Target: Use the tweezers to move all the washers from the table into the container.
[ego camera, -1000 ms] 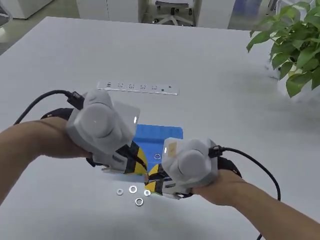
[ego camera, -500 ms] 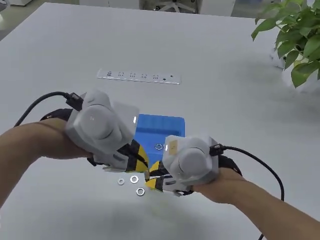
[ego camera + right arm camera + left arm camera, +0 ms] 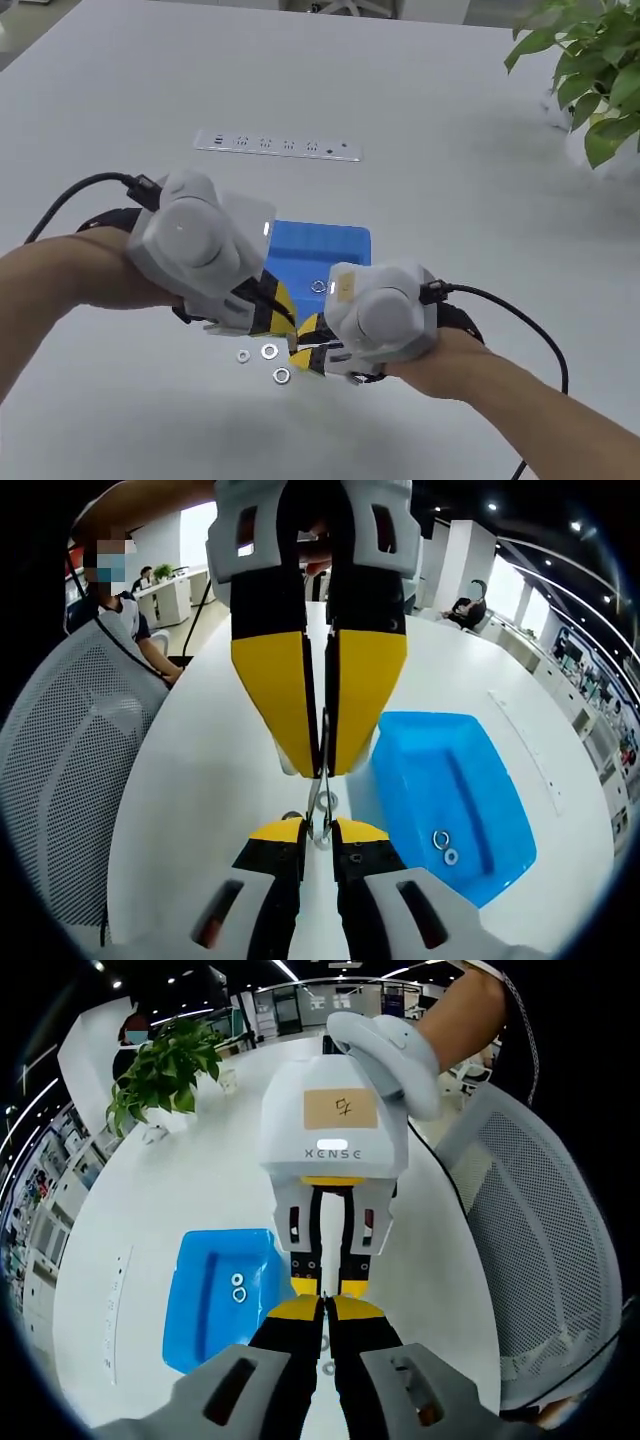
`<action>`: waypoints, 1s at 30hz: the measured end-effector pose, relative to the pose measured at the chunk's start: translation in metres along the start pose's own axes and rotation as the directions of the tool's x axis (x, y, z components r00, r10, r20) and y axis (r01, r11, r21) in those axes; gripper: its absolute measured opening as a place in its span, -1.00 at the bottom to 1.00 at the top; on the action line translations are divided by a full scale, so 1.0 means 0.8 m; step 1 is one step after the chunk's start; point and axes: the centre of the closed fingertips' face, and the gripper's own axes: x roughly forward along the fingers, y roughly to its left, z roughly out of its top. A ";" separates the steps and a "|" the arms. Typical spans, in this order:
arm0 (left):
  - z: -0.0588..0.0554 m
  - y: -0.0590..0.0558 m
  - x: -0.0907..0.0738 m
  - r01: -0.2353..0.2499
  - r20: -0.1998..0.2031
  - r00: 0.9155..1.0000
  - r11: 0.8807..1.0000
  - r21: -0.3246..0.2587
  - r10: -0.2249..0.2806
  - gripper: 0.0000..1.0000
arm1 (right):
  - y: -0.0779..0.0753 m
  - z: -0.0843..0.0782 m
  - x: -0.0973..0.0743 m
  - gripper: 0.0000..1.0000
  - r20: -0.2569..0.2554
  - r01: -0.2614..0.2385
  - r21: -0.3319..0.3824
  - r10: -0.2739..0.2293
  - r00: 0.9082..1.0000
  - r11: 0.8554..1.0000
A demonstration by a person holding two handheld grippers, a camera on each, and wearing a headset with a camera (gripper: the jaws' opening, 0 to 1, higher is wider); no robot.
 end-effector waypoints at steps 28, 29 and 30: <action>0.002 0.000 0.004 0.011 0.016 1.000 0.999 -0.033 -0.011 -0.88 | 0.000 -0.004 0.001 -0.78 0.004 -0.013 0.034 0.013 1.000 0.999; 0.003 0.000 0.004 0.012 0.018 1.000 0.999 -0.032 -0.012 -0.88 | 0.000 -0.005 0.001 -0.79 0.003 -0.014 0.037 0.014 1.000 0.999; 0.004 0.000 0.005 0.014 0.019 1.000 0.999 -0.032 -0.013 -0.88 | 0.000 -0.005 0.001 -0.79 0.003 -0.016 0.040 0.015 1.000 0.999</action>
